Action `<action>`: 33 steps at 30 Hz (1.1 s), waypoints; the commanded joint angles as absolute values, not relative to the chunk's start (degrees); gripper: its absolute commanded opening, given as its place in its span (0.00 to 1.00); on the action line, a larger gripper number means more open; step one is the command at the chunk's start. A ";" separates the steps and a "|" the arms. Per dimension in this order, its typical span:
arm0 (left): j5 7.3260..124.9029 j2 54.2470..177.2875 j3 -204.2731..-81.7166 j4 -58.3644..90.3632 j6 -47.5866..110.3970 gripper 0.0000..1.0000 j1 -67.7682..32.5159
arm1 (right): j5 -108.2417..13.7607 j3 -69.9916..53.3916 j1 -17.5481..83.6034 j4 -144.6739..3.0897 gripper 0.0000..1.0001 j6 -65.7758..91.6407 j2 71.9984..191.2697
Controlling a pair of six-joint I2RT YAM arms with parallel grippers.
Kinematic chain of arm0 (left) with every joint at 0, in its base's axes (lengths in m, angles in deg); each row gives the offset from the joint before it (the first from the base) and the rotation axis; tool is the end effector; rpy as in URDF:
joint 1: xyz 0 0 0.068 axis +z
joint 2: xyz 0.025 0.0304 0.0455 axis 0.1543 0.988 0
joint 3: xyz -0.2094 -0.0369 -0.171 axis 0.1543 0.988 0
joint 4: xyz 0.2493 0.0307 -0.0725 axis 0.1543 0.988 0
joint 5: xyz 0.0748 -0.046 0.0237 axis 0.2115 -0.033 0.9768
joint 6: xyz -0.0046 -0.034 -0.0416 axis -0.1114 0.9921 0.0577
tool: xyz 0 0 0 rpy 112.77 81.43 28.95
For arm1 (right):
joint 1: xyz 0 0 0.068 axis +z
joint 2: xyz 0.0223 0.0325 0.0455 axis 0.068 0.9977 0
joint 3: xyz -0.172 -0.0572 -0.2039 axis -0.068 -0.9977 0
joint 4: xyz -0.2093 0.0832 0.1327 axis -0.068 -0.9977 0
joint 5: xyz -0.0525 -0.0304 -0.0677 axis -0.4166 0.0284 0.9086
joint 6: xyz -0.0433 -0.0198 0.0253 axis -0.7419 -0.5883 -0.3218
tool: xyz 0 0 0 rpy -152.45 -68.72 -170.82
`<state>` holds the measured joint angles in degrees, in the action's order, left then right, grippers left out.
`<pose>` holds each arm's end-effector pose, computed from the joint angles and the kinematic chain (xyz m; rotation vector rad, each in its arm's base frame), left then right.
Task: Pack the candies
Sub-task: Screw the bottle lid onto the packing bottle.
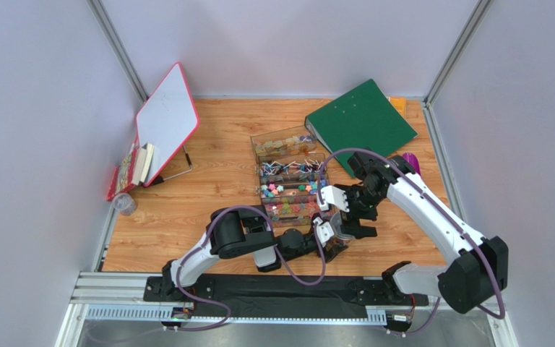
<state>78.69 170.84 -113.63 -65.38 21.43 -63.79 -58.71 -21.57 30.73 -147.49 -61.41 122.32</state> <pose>0.1130 -0.3529 0.0640 0.9539 1.4398 -0.9165 0.1688 0.0985 0.2760 -2.1665 1.9883 0.4346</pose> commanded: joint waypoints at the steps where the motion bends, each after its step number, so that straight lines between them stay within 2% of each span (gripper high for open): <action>1: 80.35 175.27 -110.55 -47.46 19.91 0.00 -63.90 | -64.29 -18.19 30.71 -151.32 1.00 -64.72 125.69; 26: 80.88 175.62 -110.73 -47.55 19.91 0.00 -63.90 | -64.91 -19.86 33.25 -142.79 1.00 -62.61 131.06; 33: 80.53 175.62 -110.55 -47.64 20.44 0.00 -63.81 | -63.68 -21.79 33.61 -143.50 1.00 -63.05 128.87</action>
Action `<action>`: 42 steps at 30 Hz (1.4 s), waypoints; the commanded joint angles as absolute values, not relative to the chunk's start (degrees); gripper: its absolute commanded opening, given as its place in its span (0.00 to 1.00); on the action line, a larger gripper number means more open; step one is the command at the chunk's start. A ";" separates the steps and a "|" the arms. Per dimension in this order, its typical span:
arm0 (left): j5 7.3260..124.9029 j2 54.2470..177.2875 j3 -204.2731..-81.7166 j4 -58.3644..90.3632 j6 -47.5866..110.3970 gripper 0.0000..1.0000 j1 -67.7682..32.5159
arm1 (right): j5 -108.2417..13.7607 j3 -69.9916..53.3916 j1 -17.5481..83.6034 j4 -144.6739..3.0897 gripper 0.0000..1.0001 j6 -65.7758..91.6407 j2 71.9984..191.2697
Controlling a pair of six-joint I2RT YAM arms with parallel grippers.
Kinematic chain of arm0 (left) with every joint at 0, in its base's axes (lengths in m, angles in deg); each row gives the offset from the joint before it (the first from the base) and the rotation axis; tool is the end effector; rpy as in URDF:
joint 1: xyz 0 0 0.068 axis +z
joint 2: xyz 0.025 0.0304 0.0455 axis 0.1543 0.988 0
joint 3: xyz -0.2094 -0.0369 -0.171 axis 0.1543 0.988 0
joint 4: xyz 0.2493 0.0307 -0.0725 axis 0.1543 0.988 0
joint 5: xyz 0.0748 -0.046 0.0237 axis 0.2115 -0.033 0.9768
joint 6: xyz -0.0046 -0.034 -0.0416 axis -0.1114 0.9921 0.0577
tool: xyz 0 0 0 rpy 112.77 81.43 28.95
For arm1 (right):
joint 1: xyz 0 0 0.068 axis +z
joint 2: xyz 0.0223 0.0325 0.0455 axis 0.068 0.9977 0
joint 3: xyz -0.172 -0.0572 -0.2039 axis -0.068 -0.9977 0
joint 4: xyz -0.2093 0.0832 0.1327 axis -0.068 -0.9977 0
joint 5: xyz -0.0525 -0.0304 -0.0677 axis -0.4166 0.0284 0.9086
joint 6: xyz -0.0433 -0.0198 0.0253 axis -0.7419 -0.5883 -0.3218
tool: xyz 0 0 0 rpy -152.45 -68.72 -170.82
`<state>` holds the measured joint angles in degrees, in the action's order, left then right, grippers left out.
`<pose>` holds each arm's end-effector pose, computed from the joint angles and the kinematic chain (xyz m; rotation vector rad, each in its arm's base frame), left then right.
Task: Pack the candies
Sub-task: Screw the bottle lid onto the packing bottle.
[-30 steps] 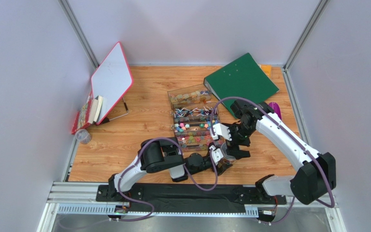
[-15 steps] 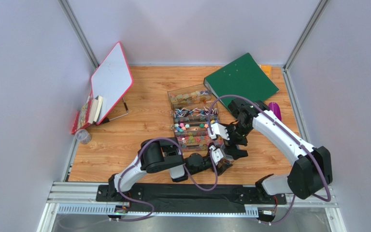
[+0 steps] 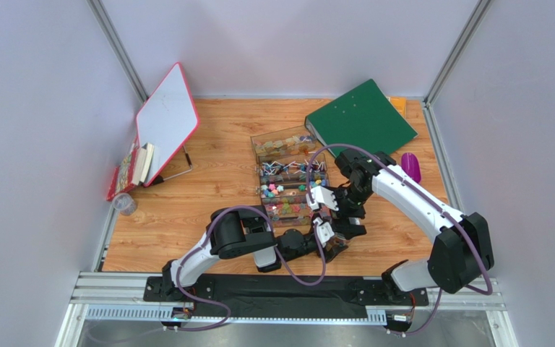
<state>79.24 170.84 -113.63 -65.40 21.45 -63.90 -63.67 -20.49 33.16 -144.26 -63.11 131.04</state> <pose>0.1126 -0.3530 0.0640 0.9477 1.4421 -0.9108 0.1901 0.1233 0.2530 -2.2351 1.9344 0.6020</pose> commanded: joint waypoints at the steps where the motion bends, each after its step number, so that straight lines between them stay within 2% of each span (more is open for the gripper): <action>1: 80.53 175.62 -110.55 -47.55 20.61 0.00 -63.73 | -63.16 -22.14 33.52 -143.58 1.00 -63.14 128.34; 20: 80.26 175.27 -110.55 -47.81 23.52 0.00 -61.53 | -60.87 -29.88 33.61 -144.38 1.00 -55.76 120.69; 31: 80.79 174.92 -110.46 -47.73 23.87 0.00 -61.44 | -54.81 -32.16 33.61 -141.04 0.80 -48.11 120.43; 42: 81.85 175.01 -110.64 -46.94 23.78 0.00 -61.44 | -52.17 -35.51 33.61 -142.44 0.81 -41.52 117.35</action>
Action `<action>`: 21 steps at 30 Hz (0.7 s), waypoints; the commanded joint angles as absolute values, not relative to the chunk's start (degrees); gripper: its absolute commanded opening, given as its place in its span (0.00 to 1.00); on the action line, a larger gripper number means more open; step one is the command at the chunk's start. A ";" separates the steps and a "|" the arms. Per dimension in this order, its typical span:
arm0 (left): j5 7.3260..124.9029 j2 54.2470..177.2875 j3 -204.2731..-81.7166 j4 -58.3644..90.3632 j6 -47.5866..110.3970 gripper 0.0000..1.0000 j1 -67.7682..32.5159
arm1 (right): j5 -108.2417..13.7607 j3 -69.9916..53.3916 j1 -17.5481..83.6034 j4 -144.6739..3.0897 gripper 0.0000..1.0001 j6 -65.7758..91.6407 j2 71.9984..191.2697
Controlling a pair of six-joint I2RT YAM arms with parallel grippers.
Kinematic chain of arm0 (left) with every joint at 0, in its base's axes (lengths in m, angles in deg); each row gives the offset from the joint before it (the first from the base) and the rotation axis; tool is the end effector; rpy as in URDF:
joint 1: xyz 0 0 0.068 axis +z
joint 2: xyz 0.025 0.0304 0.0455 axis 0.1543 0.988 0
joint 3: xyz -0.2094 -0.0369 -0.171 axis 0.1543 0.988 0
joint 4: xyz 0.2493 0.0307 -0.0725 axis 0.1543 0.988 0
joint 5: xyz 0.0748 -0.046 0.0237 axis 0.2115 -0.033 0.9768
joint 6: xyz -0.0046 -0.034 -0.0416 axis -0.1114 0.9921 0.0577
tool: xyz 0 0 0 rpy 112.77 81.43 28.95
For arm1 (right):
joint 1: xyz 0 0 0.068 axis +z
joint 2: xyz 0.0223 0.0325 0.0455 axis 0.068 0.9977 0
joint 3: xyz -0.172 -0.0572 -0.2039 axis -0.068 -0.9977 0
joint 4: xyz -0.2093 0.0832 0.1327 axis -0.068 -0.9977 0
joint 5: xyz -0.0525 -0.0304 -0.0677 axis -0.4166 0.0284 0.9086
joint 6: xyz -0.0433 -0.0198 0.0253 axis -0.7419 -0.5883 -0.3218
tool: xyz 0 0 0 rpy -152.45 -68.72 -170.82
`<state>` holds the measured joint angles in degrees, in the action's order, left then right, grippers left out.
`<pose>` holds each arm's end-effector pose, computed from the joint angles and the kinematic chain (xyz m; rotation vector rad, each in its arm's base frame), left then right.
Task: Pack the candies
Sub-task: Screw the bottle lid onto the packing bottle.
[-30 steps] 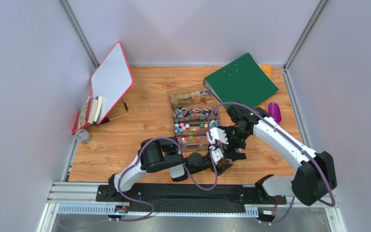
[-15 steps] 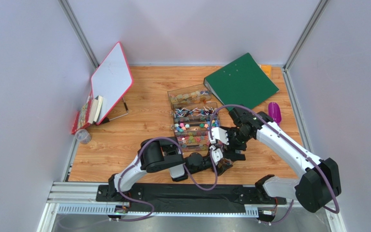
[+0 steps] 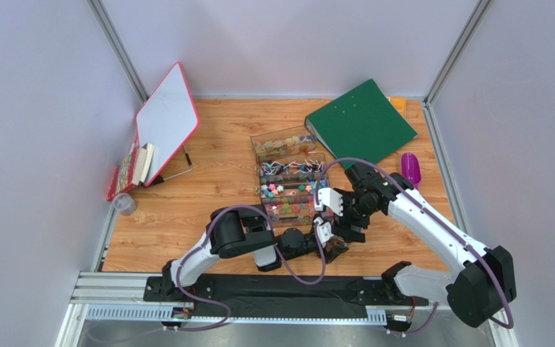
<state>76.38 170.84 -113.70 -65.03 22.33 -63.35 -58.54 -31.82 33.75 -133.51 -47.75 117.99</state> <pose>0.1144 -0.3528 0.0635 0.9711 1.4434 -0.9520 0.1608 0.1057 0.2449 -1.9386 2.0929 0.4063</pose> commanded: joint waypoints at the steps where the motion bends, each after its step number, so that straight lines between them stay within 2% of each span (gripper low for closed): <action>1: 81.93 174.92 -110.64 -46.94 23.78 0.00 -61.35 | -51.99 -35.59 33.61 -142.44 0.82 -41.17 117.26; 4: 82.02 175.01 -110.73 -46.67 23.87 0.00 -61.35 | -51.47 -35.59 33.61 -142.44 0.82 -41.17 116.91; 8: 80.71 174.83 -111.51 -45.71 22.64 0.01 -61.35 | -51.03 -35.16 33.61 -141.04 0.99 -41.87 116.12; 10: 80.00 174.31 -112.04 -43.34 22.46 0.18 -61.35 | -49.97 -34.63 33.61 -139.47 1.00 -42.22 116.47; 11: 78.96 173.87 -112.48 -42.55 22.64 0.49 -61.35 | -49.54 -34.28 33.61 -139.11 1.00 -42.83 116.56; 12: 78.25 173.69 -112.40 -41.58 22.81 0.62 -61.35 | -48.84 -33.93 33.61 -138.67 1.00 -43.19 116.91; 13: 77.55 173.08 -112.31 -41.23 23.07 0.67 -61.44 | -48.57 -32.97 33.61 -138.23 1.00 -43.80 117.17; 14: 76.93 172.82 -111.96 -40.96 23.34 0.78 -61.53 | -48.56 -32.44 33.61 -138.31 1.00 -44.33 117.35; 17: 75.88 171.32 -110.65 -40.79 22.73 0.99 -62.05 | -48.30 -30.24 33.61 -138.66 1.00 -45.03 118.05; 21: 74.82 167.12 -107.57 -40.43 20.19 1.00 -62.05 | -47.17 -29.18 33.61 -139.89 1.00 -45.91 117.88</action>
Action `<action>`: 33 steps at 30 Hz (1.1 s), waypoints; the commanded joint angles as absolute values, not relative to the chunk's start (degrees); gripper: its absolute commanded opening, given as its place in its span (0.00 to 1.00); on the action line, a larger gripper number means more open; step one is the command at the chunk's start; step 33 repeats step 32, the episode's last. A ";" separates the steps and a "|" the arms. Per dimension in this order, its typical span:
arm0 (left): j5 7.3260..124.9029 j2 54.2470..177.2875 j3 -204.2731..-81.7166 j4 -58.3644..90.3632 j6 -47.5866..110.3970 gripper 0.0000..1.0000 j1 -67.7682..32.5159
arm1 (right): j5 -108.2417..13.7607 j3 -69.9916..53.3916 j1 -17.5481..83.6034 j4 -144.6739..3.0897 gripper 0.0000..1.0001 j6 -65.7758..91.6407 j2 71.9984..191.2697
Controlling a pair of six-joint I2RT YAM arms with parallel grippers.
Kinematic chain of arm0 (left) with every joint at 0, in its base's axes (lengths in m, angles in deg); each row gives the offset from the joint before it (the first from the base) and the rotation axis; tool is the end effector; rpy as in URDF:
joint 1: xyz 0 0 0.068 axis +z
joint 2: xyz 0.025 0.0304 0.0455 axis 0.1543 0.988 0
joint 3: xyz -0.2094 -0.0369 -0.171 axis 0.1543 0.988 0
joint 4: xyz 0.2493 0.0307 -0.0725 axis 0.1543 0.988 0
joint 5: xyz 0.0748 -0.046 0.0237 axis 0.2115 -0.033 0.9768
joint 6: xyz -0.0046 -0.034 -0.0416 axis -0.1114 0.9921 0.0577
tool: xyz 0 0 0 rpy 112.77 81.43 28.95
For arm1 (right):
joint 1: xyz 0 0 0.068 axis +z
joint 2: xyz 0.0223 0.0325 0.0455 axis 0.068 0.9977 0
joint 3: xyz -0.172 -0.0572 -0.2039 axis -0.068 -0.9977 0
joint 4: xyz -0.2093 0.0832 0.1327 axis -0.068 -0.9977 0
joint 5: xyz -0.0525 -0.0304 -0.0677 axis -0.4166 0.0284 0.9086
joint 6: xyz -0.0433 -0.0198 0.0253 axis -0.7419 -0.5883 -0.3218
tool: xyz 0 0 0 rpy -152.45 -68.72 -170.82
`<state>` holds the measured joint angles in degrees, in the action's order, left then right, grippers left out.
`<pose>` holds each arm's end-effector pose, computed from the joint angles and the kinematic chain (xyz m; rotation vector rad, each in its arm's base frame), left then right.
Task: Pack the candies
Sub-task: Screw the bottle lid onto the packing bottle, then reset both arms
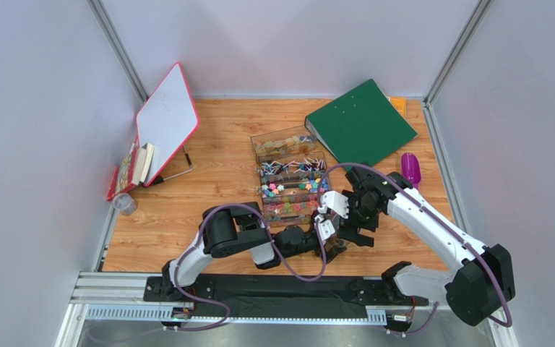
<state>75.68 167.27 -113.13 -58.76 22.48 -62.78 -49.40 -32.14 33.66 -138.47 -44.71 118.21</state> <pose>0.1172 -0.3509 0.0716 1.0039 1.4924 -0.9322 0.1557 0.0961 0.2399 -1.9512 2.2809 0.2248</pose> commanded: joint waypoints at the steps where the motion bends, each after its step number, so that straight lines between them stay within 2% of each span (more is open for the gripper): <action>1: 74.73 166.06 -106.78 -40.35 19.92 1.00 -62.05 | -46.81 -29.44 33.69 -139.72 1.00 -46.17 117.53; 5: 73.60 159.38 -100.91 -39.12 15.27 1.00 -62.05 | -45.23 -29.01 33.17 -139.63 1.00 -46.18 115.60; 10: 72.00 141.20 -98.25 -29.12 9.29 1.00 -62.05 | -45.75 -24.71 26.24 -137.27 1.00 -41.27 115.50; 14: 80.76 128.27 -104.30 -12.27 -0.20 1.00 -60.31 | -45.40 -18.29 17.19 -130.24 1.00 -21.29 118.05; 18: 79.04 118.44 -110.36 -3.10 -3.20 1.00 -51.97 | -47.95 -17.05 4.55 -121.82 1.00 -6.56 118.58; 20: 76.76 116.57 -115.46 3.47 -1.45 1.00 -46.62 | -46.47 -17.31 0.75 -119.69 1.00 -1.91 118.84; 24: 74.82 112.80 -124.34 14.66 1.63 1.00 -39.92 | -24.36 -19.77 -2.16 -110.91 1.00 9.71 118.06; 26: 73.59 110.69 -127.42 17.65 1.89 1.00 -37.63 | -20.46 -21.00 -2.43 -109.32 1.00 9.63 116.66; 33: 76.31 108.83 -130.59 19.33 1.98 1.00 -36.57 | -19.64 -26.18 -3.30 -107.20 1.00 8.84 111.56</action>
